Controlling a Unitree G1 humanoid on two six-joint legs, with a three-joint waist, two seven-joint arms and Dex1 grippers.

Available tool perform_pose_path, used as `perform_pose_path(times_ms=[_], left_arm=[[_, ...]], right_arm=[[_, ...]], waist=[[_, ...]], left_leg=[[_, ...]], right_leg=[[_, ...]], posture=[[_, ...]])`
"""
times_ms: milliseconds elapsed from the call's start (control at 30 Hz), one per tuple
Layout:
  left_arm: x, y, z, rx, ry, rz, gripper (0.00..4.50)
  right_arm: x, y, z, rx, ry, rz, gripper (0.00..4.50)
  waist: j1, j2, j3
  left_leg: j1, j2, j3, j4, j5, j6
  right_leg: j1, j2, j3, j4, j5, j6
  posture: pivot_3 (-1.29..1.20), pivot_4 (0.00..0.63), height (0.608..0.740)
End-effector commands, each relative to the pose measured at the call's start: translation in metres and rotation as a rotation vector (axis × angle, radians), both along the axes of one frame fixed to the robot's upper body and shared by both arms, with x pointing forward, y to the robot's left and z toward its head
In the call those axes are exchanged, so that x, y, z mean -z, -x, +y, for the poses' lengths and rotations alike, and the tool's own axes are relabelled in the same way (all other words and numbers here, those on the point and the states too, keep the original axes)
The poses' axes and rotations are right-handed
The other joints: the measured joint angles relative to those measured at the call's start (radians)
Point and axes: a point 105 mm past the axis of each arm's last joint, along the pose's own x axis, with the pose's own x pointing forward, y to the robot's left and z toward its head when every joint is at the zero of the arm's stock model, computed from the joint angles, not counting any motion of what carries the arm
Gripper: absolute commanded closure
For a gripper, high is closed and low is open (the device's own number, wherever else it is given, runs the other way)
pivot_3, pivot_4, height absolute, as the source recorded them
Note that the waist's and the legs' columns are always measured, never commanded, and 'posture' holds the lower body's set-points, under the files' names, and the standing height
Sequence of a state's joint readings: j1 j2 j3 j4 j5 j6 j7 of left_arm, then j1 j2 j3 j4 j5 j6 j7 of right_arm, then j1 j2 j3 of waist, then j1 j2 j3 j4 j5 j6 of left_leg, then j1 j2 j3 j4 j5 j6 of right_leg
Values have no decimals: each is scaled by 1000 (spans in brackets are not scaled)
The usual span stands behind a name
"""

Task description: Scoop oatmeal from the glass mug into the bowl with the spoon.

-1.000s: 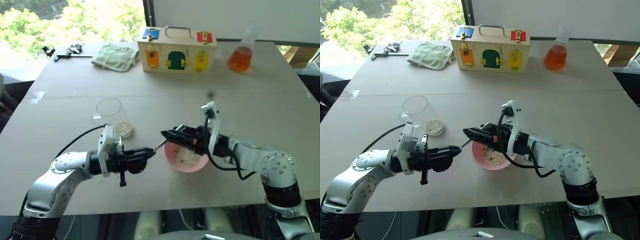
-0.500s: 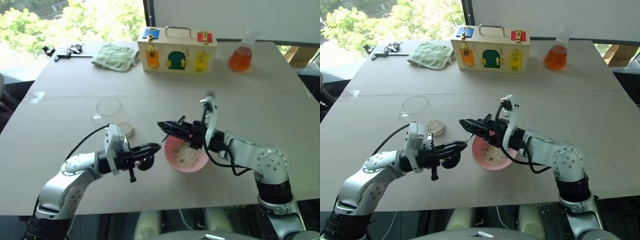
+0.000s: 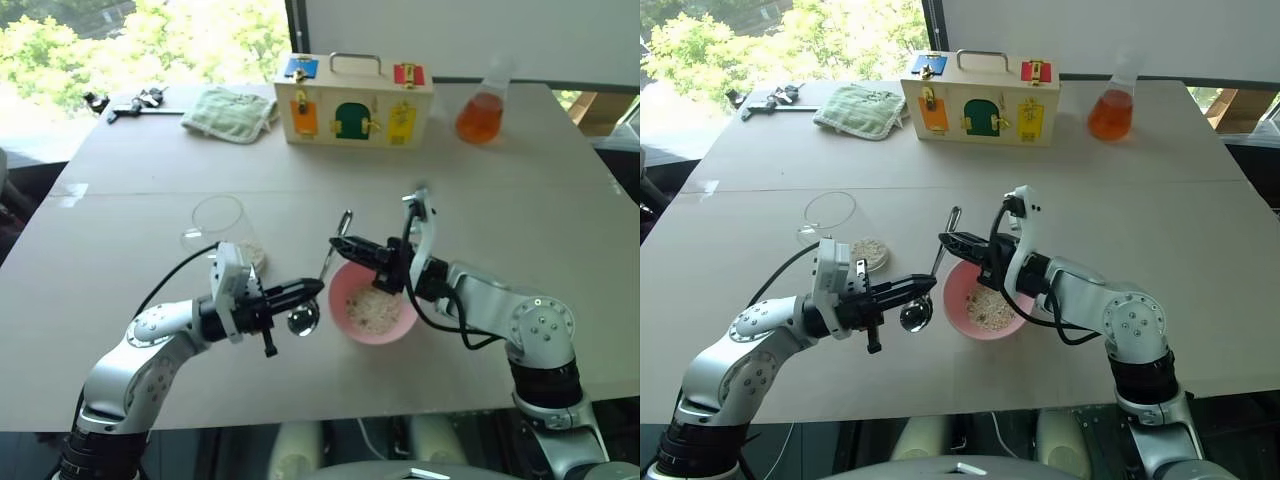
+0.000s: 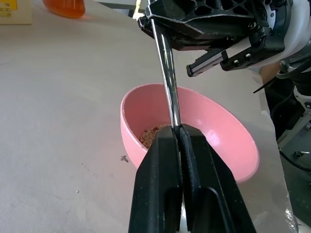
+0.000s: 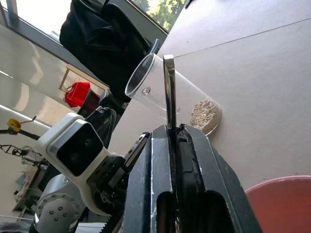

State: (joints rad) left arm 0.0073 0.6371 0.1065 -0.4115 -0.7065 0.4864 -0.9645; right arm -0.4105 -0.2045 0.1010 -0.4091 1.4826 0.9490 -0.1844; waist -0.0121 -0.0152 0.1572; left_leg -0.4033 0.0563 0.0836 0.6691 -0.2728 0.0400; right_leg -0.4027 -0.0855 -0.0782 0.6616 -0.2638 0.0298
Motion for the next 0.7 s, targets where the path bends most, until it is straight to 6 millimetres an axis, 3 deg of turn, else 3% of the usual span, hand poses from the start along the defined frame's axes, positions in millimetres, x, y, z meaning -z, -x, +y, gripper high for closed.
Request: perform_pose_path(times_ms=[33,367,567,667,700], left_arm=[[-5,3,-2,27,-4,-28,4500],[-6,8,2,51,2,15,4500],[-11,-3,8,-28,30,25,4500],[-13,-6,10,-50,23,1,3714],[-13,-7,11,-58,22,-1,3137]], right_arm=[[-12,0,-1,6,-34,-38,4467],[-13,-2,-2,14,-43,-52,4467],[-17,-5,-4,31,-65,-59,4467],[-18,-5,-5,31,-69,-61,4500],[-18,-5,-5,31,-69,-61,4500]], waist=[[0,0,0],[0,0,0],[0,0,0],[0,0,0],[0,0,0]], left_leg=[[0,0,0,0,0,0],[0,0,0,0,0,0],[0,0,0,0,0,0],[0,0,0,0,0,0],[0,0,0,0,1,-1]], right_leg=[[0,0,0,0,0,0],[0,0,0,0,0,0],[0,0,0,0,0,0],[0,0,0,0,0,0],[0,0,0,0,0,0]], posture=[[0,150,740],[0,150,740],[0,150,740],[0,150,740],[0,150,740]])
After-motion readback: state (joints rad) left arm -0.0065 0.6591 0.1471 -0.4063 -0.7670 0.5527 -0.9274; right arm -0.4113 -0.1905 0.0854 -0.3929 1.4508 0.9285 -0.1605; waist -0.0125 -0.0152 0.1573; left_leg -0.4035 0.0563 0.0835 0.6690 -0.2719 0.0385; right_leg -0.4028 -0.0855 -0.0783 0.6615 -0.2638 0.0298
